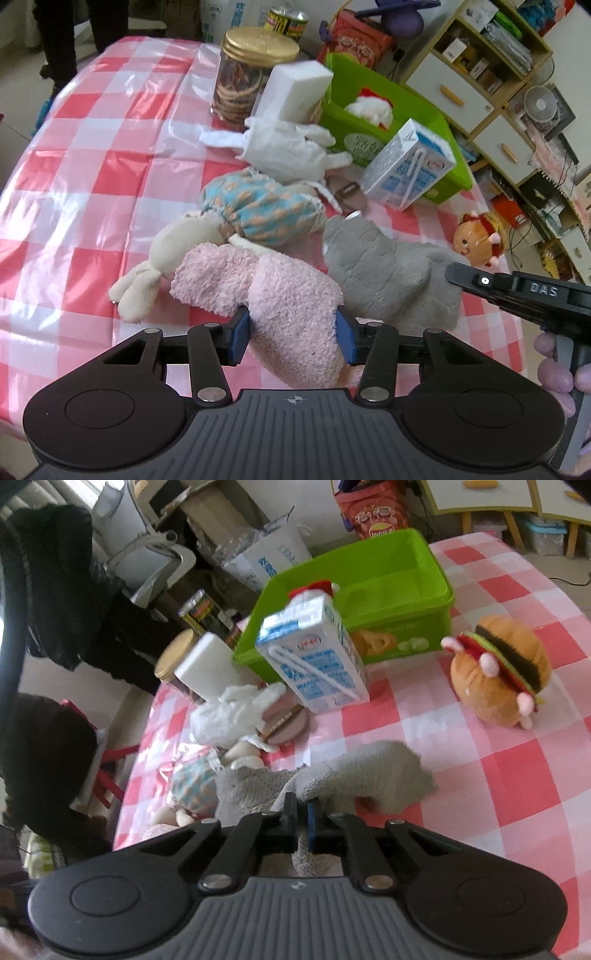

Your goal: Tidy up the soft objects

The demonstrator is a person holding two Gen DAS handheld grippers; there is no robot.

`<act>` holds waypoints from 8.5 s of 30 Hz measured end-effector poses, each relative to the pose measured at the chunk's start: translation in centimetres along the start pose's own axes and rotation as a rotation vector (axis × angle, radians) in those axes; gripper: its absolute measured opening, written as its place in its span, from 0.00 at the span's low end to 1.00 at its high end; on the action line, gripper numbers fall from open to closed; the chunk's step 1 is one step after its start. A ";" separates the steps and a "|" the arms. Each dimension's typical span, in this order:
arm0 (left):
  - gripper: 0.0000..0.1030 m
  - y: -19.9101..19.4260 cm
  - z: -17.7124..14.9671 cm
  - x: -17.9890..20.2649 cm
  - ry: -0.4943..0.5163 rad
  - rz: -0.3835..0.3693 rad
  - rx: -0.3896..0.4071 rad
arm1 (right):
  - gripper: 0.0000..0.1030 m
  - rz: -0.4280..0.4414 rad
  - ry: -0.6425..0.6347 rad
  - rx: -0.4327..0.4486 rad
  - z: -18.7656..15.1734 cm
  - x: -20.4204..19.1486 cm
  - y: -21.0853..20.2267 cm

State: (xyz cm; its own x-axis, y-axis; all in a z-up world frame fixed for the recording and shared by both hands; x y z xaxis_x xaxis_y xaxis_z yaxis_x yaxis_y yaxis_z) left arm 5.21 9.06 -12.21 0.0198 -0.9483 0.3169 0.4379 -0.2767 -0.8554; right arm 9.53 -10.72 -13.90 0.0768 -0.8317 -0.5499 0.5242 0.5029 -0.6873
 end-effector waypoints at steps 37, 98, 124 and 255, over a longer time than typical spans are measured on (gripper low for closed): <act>0.47 0.3 18.1 10.0 0.113 -0.045 0.152 | 0.00 0.084 0.100 0.358 18.4 0.1 -8.1; 0.92 4.8 15.6 12.4 0.285 -0.019 0.110 | 0.44 -0.054 0.141 0.190 15.1 4.9 -4.9; 0.93 3.9 4.4 0.9 0.302 0.090 0.055 | 0.47 -0.069 -0.056 -0.062 0.8 -1.3 1.3; 0.38 2.0 4.8 -1.4 0.223 -0.009 0.079 | 0.00 0.099 -0.200 -0.078 -0.3 -4.0 1.1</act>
State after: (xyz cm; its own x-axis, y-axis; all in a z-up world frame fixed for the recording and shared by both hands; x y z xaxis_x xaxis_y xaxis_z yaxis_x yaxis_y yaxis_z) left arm 10.33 10.59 -12.40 -0.1796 -0.9593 0.2180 0.5066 -0.2801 -0.8154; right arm 9.58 -6.77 -12.64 0.2950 -0.8036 -0.5168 0.4394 0.5944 -0.6735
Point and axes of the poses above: each gripper's, at about its wrist camera, not at the fingertips, and y roughly the way its jaws point, x to its right, z to its top, the point moved 10 cm from there along y, roughly the way its jaws point, and after that the axes turned 1 degree about z, right-handed, at the moved point
